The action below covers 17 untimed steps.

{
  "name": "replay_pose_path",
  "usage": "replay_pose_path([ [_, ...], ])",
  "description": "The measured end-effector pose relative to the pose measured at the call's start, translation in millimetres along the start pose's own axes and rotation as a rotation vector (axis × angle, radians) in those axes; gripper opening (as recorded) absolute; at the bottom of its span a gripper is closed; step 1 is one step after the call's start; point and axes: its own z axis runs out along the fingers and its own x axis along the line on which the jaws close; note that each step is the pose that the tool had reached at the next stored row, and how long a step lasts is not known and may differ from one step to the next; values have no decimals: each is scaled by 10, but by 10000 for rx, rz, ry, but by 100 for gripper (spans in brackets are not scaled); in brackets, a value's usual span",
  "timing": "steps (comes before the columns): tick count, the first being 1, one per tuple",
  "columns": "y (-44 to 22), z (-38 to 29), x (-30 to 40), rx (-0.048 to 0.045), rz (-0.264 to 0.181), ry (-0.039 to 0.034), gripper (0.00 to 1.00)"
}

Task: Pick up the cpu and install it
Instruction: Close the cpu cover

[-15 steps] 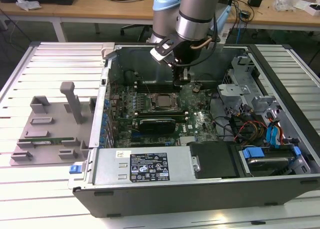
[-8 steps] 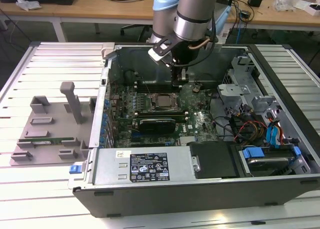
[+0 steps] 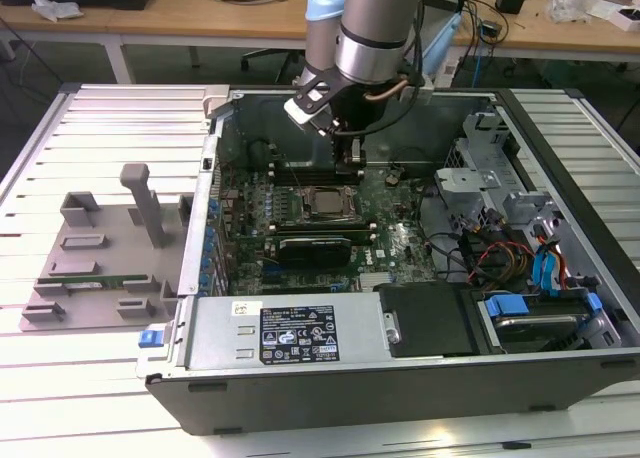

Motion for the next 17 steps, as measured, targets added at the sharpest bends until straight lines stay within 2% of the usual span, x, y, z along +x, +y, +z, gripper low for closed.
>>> replay_pose_path([
  [2, -64, 63, 2, 0, 1, -1, 11],
  [7, -167, 192, 5, 0, 1, 1, 11],
  [9, -232, 263, 7, 0, 1, -1, 11],
  [14, -261, 371, 9, -1, -2, 2, 11],
  [17, -269, 381, 9, 1, -1, 1, 11],
])
